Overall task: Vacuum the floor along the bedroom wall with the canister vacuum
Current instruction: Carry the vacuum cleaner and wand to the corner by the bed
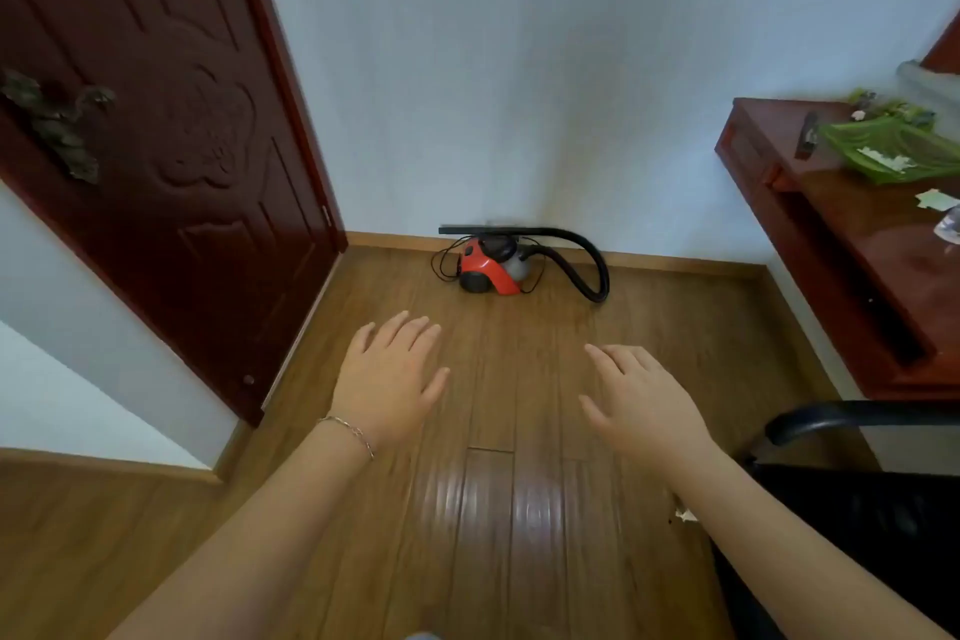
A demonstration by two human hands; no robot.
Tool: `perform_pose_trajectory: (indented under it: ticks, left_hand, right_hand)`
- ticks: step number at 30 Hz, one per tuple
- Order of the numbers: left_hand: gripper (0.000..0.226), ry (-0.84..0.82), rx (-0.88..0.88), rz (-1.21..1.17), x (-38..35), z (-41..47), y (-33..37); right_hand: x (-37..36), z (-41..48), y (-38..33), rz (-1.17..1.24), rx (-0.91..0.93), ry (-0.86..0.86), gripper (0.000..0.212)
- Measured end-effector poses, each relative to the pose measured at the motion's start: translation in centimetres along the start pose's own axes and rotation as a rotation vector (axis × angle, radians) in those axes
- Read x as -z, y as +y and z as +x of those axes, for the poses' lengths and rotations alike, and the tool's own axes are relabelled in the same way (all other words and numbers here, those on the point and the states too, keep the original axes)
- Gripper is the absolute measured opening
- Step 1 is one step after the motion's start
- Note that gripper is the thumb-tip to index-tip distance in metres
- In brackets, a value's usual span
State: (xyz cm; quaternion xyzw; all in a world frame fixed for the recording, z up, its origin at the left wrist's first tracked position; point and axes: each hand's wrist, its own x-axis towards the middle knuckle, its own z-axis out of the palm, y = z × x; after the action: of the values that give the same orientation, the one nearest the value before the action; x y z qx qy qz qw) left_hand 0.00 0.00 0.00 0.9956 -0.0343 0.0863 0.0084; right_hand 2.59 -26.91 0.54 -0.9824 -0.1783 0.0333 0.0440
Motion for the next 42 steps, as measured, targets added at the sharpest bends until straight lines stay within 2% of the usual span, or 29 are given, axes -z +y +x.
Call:
perform_pose_trajectory:
  ticks: [11,19,27,42]
  left_hand:
    - [0.053,-0.071,0.026,-0.022,-4.0,5.1,0.4]
    - [0.055,-0.174,-0.031,-0.016,-7.2,17.7,-2.1]
    - [0.055,-0.172,-0.059,-0.065,-8.5,31.6,-7.4]
    - [0.056,-0.248,-0.002,-0.077,-13.1,44.9,-10.5]
  right_hand:
    - [-3.5,6.1,2.5,0.033,0.037,-0.096,0.067]
    - [-2.9,17.7,4.0,-0.062,0.007,-0.131,0.067]
    - [-0.3,30.1,4.9,-0.1,-0.052,-0.122,0.064]
    - [-2.9,46.0,9.1,-0.048,-0.023,-0.181,0.065]
